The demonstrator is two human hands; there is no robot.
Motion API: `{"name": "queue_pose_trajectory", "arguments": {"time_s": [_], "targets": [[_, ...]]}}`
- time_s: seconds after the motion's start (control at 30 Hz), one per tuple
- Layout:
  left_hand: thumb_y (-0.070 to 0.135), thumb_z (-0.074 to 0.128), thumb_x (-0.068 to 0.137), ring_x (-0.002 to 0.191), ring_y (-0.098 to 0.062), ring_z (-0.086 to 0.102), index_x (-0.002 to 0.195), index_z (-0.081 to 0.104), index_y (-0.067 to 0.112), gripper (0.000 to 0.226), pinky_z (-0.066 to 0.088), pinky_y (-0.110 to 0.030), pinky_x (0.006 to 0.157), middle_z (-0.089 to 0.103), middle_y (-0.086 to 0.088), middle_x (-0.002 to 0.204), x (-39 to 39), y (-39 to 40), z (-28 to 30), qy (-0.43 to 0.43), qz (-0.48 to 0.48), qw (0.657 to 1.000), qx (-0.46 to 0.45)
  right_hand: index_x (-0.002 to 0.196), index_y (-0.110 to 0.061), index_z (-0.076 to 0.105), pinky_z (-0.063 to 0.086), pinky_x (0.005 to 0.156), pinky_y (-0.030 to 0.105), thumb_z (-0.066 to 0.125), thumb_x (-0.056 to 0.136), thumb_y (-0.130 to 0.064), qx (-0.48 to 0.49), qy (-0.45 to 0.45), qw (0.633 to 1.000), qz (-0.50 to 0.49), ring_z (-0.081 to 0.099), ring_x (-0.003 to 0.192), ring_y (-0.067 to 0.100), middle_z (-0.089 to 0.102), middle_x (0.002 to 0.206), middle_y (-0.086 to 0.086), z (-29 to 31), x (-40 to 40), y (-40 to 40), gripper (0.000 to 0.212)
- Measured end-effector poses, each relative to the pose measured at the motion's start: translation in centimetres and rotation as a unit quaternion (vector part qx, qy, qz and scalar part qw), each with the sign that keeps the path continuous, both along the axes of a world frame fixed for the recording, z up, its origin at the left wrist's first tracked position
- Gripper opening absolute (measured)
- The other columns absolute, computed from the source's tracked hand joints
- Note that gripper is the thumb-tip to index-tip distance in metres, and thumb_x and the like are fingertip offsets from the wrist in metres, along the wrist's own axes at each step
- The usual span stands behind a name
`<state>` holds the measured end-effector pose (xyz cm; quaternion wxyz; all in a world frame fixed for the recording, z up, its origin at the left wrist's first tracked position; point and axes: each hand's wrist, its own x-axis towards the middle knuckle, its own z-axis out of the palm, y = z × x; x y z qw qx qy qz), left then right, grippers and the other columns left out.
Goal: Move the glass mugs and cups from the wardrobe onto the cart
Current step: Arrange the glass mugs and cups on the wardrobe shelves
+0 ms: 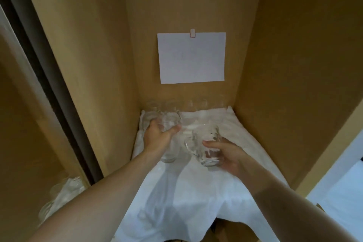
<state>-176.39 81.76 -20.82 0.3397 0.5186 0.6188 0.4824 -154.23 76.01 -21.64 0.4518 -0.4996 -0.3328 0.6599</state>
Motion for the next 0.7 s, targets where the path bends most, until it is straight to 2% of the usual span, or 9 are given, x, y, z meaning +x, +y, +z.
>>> {"name": "queue_pose_trajectory", "arguments": {"time_s": [0.1, 0.17, 0.3, 0.4, 0.5, 0.6, 0.7], "targets": [[0.053, 0.085, 0.072, 0.103, -0.023, 0.059, 0.128, 0.053, 0.018, 0.073, 0.044, -0.033, 0.083, 0.057, 0.007, 0.103, 0.1, 1.1, 0.2, -0.001, 0.023, 1.000, -0.012, 0.127, -0.027, 0.063, 0.059, 0.082, 0.047, 0.095, 0.061, -0.016, -0.021, -0.092, 0.995, 0.029, 0.072, 0.101, 0.031, 0.075, 0.112, 0.009, 0.4, 0.6, 2.9, 0.075], [0.051, 0.085, 0.074, 0.103, -0.024, 0.059, 0.124, 0.053, 0.017, 0.069, 0.045, -0.034, 0.083, 0.058, 0.003, 0.106, 0.0, 1.6, 0.3, -0.001, 0.038, 0.999, -0.019, 0.120, -0.036, 0.063, 0.059, 0.083, 0.054, 0.099, 0.048, -0.016, -0.035, -0.164, 0.985, 0.031, 0.071, 0.099, 0.030, 0.074, 0.110, 0.004, 0.6, 0.7, 4.7, 0.083], [0.051, 0.084, 0.076, 0.101, -0.022, 0.058, 0.118, 0.051, 0.020, 0.061, 0.041, -0.034, 0.082, 0.059, 0.003, 0.107, -0.3, 2.7, 0.2, -0.014, 0.059, 0.998, -0.021, 0.119, -0.031, 0.060, 0.060, 0.081, 0.058, 0.098, 0.043, -0.008, -0.001, -0.263, 0.963, 0.061, 0.067, 0.100, 0.028, 0.068, 0.115, -0.001, 0.6, 0.7, 7.9, 0.087], [0.054, 0.084, 0.075, 0.095, -0.015, 0.057, 0.113, 0.049, 0.028, 0.058, 0.043, -0.035, 0.083, 0.058, 0.007, 0.106, -0.6, 3.3, -0.1, -0.013, 0.077, 0.997, -0.008, 0.138, -0.017, 0.048, 0.058, 0.090, 0.047, 0.099, 0.046, -0.012, 0.025, -0.360, 0.927, 0.105, 0.060, 0.117, 0.028, 0.059, 0.131, 0.004, 0.4, 0.6, 10.1, 0.106], [0.049, 0.085, 0.074, 0.100, -0.022, 0.059, 0.111, 0.051, 0.025, 0.057, 0.049, -0.040, 0.088, 0.059, 0.004, 0.105, -0.9, 3.9, -0.4, -0.009, 0.108, 0.994, -0.016, 0.131, -0.014, 0.046, 0.053, 0.080, 0.033, 0.100, 0.048, -0.021, 0.064, -0.450, 0.880, 0.136, 0.056, 0.112, 0.025, 0.054, 0.123, 0.005, 0.8, 0.2, 12.1, 0.100], [0.046, 0.089, 0.071, 0.104, -0.024, 0.062, 0.117, 0.054, 0.022, 0.063, 0.050, -0.046, 0.097, 0.063, -0.002, 0.110, -0.7, 4.4, -0.5, -0.030, 0.120, 0.992, -0.025, 0.125, -0.016, 0.048, 0.055, 0.077, 0.033, 0.100, 0.047, -0.020, 0.096, -0.463, 0.871, 0.136, 0.058, 0.104, 0.025, 0.055, 0.118, 0.007, 1.1, -0.7, 14.0, 0.094], [0.054, 0.088, 0.062, 0.101, -0.022, 0.063, 0.114, 0.057, 0.020, 0.069, 0.051, -0.040, 0.088, 0.064, -0.002, 0.107, -0.6, 4.7, -0.5, -0.032, 0.131, 0.991, -0.021, 0.128, -0.020, 0.052, 0.058, 0.081, 0.035, 0.097, 0.050, -0.016, 0.119, -0.475, 0.860, 0.146, 0.059, 0.106, 0.025, 0.057, 0.121, 0.008, 1.0, -1.9, 15.5, 0.090]]}}
